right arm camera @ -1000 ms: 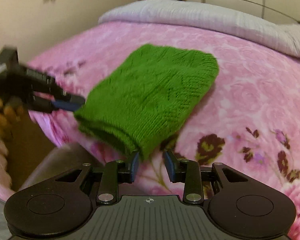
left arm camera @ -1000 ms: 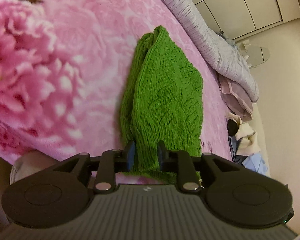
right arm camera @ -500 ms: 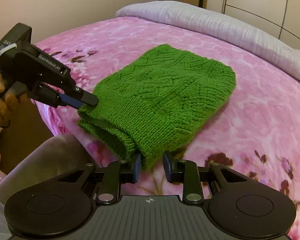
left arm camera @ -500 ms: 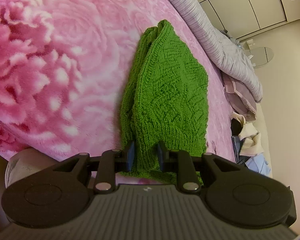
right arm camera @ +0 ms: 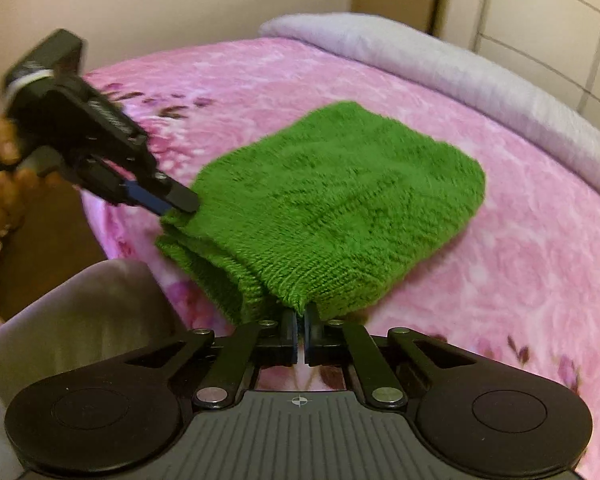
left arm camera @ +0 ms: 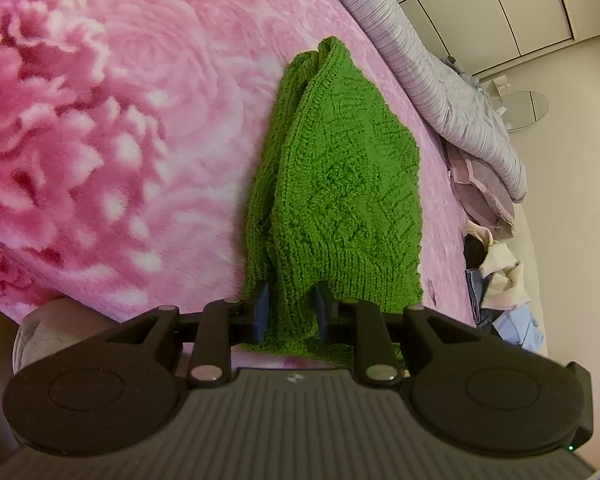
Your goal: Fold clothes
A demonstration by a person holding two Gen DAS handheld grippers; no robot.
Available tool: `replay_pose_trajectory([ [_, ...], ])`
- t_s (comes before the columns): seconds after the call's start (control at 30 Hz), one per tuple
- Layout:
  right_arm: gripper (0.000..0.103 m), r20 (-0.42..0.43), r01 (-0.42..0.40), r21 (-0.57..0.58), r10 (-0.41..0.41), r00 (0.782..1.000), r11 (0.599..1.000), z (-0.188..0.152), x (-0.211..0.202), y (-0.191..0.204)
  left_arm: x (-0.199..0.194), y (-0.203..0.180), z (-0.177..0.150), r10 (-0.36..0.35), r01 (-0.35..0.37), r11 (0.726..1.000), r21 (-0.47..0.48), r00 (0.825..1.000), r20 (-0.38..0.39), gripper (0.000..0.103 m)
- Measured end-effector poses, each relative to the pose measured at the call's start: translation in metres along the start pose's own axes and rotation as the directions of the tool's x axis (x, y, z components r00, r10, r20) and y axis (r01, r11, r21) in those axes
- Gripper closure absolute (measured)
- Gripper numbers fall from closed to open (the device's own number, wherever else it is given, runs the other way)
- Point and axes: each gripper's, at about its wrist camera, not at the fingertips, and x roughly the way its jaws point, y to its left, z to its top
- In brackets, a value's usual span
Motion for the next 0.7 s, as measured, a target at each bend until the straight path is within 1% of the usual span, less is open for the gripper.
replay_pose_trajectory([
  [0.07, 0.102, 0.003, -0.026, -0.071, 0.026, 1.000, 0.997, -0.001, -0.005, 0.004, 0.000, 0.000, -0.001, 0.003, -0.003, 1.000, 0.001, 1.000, 0.000, 0.084],
  [0.13, 0.102, -0.030, -0.058, -0.152, 0.054, 0.998, 0.987, -0.004, -0.004, 0.012, 0.001, 0.002, -0.001, 0.008, -0.008, 1.000, 0.002, 1.000, -0.002, 0.084],
  [0.2, 0.102, -0.052, -0.071, -0.206, 0.061, 0.997, 0.976, -0.010, 0.001, 0.020, 0.001, 0.003, 0.000, 0.006, -0.006, 1.000, -0.003, 1.000, -0.002, 0.084],
  [0.33, 0.102, -0.011, -0.082, -0.167, 0.082, 0.997, 0.983, -0.005, -0.011, 0.012, -0.001, 0.004, -0.001, 0.021, -0.021, 1.000, 0.002, 1.000, 0.002, 0.082],
  [0.4, 0.102, -0.064, -0.102, -0.215, 0.090, 0.994, 0.971, -0.011, -0.002, 0.020, 0.002, 0.006, -0.001, 0.028, -0.028, 1.000, -0.001, 1.000, -0.008, 0.078],
  [0.43, 0.102, -0.089, -0.102, -0.230, 0.083, 0.993, 0.968, -0.017, 0.006, 0.024, 0.002, 0.007, -0.001, 0.027, -0.027, 1.000, -0.004, 1.000, -0.010, 0.078],
  [0.47, 0.102, -0.096, -0.103, -0.211, 0.084, 0.992, 0.972, -0.020, 0.009, 0.023, 0.001, 0.008, -0.002, 0.029, -0.029, 1.000, -0.004, 1.000, -0.011, 0.078],
  [0.57, 0.101, -0.086, -0.100, -0.157, 0.087, 0.992, 0.982, -0.011, 0.004, 0.015, -0.003, 0.009, -0.002, 0.032, -0.032, 0.999, -0.002, 0.999, -0.013, 0.077],
  [0.63, 0.099, -0.106, -0.114, -0.118, 0.102, 0.989, 0.986, -0.006, -0.003, 0.004, -0.006, 0.009, -0.001, 0.022, -0.022, 1.000, -0.010, 1.000, -0.016, 0.078],
  [0.67, 0.098, -0.106, -0.116, -0.066, 0.108, 0.988, 0.991, -0.005, -0.007, -0.004, -0.009, 0.009, 0.000, 0.012, -0.012, 1.000, -0.017, 1.000, -0.013, 0.078],
  [0.7, 0.089, -0.093, -0.134, 0.031, 0.136, 0.986, 0.991, -0.006, -0.012, -0.017, -0.011, 0.009, 0.001, 0.002, -0.002, 1.000, -0.024, 1.000, -0.010, 0.078],
])
